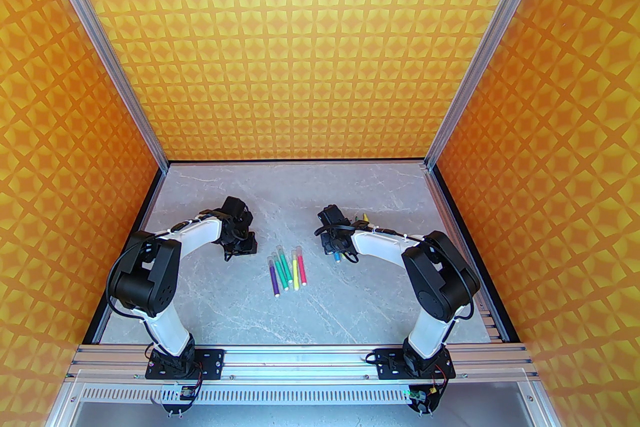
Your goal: Open the pen caps
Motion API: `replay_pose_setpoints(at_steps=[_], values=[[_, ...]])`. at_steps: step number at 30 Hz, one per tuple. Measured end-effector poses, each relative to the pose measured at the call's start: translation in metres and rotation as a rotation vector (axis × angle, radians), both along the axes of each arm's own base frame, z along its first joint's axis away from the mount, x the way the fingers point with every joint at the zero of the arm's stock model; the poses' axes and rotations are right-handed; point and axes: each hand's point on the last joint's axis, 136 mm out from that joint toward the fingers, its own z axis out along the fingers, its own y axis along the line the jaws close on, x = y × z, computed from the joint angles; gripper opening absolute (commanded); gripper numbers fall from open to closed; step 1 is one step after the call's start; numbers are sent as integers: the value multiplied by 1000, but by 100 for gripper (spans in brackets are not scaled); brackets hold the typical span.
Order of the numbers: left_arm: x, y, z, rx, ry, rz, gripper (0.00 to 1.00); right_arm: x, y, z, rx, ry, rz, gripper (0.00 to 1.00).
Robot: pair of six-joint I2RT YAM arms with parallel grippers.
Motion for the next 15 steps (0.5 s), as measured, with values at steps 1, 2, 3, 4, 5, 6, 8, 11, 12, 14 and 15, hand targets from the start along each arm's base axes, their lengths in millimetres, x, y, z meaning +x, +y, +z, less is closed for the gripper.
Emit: replay_pose_setpoints(at_steps=[1,2,3,4,5,6,8,11,12,14,15], values=[[1,-1,0,2,-2,-2,19,0,0,0,-2,3,0,18],[2,-2,0,3,-3,-5,21,-1,-1,0,-4,6,1,21],[3,-2,-1,4,-3,-8,23,-1,-1,0,-6,9,1,22],[3,-3,-1,5,-2,-11,24,-2,-1,0,-7,11,1,25],[2,-3,-2,7,-1,-14,26,-2,-1,0,-10,14,2,26],[2,-3,-2,8,-1,-14,27,-3,-2,0,-13,17,4,26],[3,-3,-2,9,-2,-14,29,-5,-3,0,-20,27,5,31],[3,-3,-2,10,-2,-14,33,-9,-6,1,-34,40,13,36],[3,-2,-2,11,-3,-14,35,-10,-7,3,-36,41,14,37],[3,-2,-2,12,-4,-14,40,-13,-7,11,-37,38,22,37],[3,-2,-2,12,-4,-14,44,-15,-6,15,-35,36,26,37]])
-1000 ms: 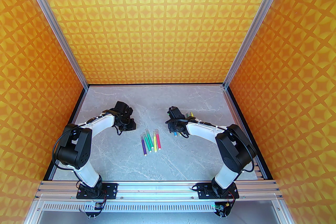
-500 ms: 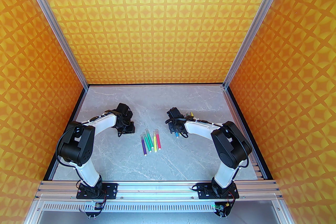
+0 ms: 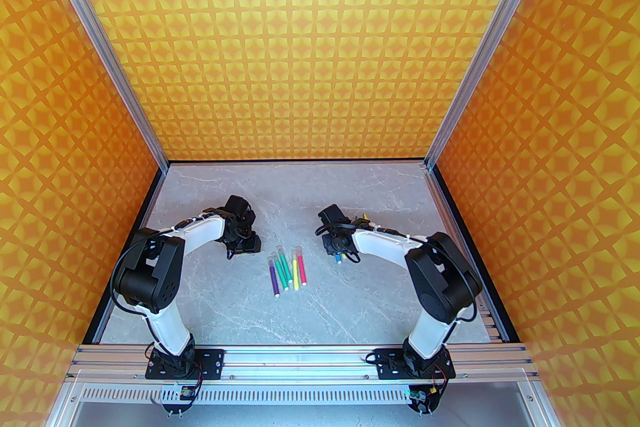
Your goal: Open the pen caps
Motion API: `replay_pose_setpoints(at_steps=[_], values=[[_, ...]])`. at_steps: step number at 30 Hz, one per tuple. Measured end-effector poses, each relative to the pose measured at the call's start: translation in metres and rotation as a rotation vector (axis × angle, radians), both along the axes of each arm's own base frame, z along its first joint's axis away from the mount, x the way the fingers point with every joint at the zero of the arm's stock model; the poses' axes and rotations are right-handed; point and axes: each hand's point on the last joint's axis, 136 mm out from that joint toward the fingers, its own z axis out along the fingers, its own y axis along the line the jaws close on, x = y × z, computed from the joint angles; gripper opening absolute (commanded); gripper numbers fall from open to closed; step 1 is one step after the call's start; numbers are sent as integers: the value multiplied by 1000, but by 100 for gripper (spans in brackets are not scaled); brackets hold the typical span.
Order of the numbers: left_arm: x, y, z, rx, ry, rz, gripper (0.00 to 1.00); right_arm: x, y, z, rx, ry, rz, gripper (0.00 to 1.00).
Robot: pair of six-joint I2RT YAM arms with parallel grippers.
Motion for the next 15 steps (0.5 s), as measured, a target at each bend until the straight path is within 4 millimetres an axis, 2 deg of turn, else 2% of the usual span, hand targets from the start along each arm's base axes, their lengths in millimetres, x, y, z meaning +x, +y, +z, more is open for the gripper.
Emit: replay_pose_setpoints(at_steps=[3,6,12,15], values=[[3,0,7,-6,-28,1,55,-7,9,15,10,-10,31,38],[4,0,25,-25,-94,-2,64,-17,28,25,28,-14,85,38],[2,0,68,-76,-270,-16,74,-53,63,21,61,58,195,39],[-2,7,76,-91,-335,-9,77,-66,75,16,77,90,221,39]])
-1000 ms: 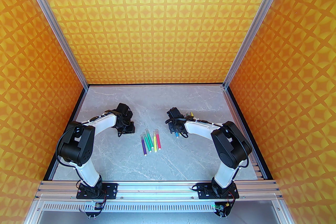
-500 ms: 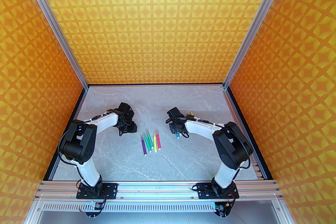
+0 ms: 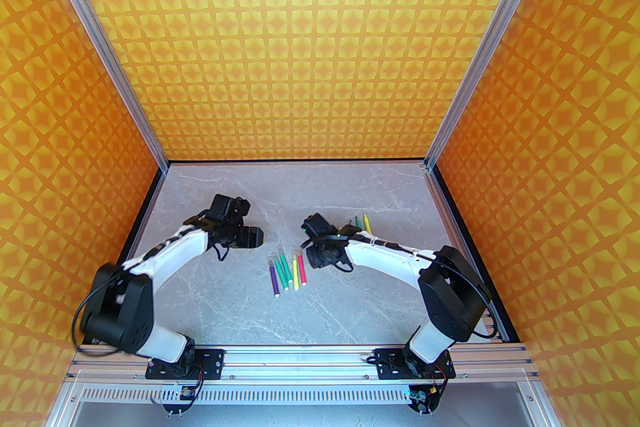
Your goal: Open the pen caps
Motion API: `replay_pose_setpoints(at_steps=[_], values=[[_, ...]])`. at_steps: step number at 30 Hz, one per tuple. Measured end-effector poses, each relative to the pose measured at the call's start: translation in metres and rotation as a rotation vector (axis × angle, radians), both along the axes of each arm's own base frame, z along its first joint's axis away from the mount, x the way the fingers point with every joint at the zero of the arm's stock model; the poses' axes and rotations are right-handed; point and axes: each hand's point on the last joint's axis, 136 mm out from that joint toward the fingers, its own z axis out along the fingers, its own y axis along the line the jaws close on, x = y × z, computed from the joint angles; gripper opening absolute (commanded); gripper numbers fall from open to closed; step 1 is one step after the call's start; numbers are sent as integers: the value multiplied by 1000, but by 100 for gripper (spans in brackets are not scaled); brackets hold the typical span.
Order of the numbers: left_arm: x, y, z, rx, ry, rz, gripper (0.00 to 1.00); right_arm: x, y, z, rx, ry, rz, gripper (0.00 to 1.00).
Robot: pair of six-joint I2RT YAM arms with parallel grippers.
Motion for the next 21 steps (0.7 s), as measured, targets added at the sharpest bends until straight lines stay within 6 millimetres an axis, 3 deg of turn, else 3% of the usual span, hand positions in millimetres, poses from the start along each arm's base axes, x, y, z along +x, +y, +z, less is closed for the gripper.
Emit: replay_pose_setpoints(at_steps=[9,21], values=[[-13,27,-3,-21,-95,61,80,-14,19,-16,10,88,6,39],[-14,42,35,-44,-298,87,86,-12,36,-39,6,153,-13,38]])
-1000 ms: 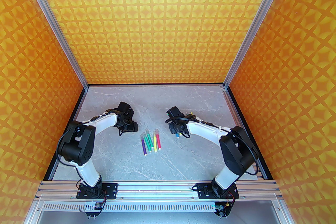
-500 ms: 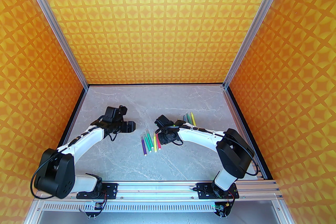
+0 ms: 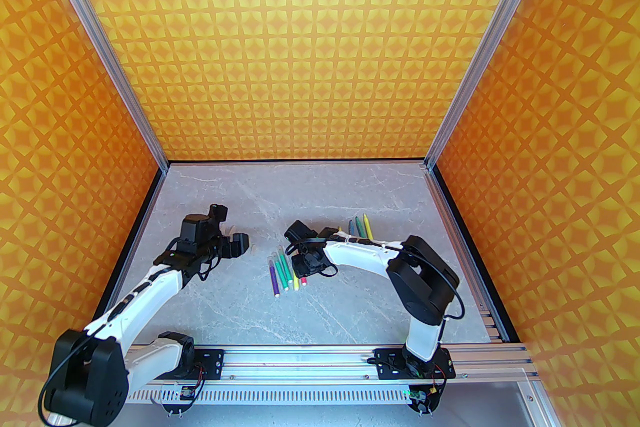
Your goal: Open the pen caps
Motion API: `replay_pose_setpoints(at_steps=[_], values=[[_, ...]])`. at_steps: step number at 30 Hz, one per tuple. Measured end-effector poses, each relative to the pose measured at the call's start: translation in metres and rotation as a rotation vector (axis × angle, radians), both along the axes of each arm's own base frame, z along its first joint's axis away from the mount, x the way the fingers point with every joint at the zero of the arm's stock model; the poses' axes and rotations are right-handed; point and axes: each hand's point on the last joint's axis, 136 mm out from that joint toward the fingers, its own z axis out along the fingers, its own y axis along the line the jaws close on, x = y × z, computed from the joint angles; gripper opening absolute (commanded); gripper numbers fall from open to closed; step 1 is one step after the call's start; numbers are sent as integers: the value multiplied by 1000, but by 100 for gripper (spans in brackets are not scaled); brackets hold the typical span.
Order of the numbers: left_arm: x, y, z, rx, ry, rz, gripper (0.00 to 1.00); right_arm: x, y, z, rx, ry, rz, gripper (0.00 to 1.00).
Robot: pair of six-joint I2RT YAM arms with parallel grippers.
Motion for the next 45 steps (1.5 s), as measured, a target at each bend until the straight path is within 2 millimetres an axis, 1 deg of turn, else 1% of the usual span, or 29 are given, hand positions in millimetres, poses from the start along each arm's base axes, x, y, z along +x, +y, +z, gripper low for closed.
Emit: replay_pose_setpoints(at_steps=[4,12,15,20,23,26,29,31,34,37,40,45], values=[[-1,1,9,-5,-40,3,86,2,0,-7,-23,11,-6,36],[2,1,12,-7,-57,5,86,7,-2,-8,-81,19,-14,28],[2,1,13,-8,-62,5,86,7,-3,-9,-97,25,-15,23],[4,0,15,-11,-73,5,87,8,-3,-8,-107,20,-14,12],[4,-2,16,-20,-78,-5,87,10,-2,-6,-107,8,-14,9],[4,-9,18,-53,-80,-37,87,12,-2,-3,-94,-16,-6,6],[3,-20,21,-101,-83,-84,87,12,-1,12,-52,-52,15,2],[3,-28,22,-140,-79,-119,86,12,2,28,-8,-82,29,1],[1,-40,15,-194,-40,-169,85,14,14,58,103,-143,73,0],[-2,-50,16,-249,-21,-214,84,10,26,81,211,-183,133,0],[-6,-62,21,-314,-10,-269,83,6,39,96,299,-202,196,0],[-12,-78,32,-418,3,-352,79,0,59,109,407,-213,286,0]])
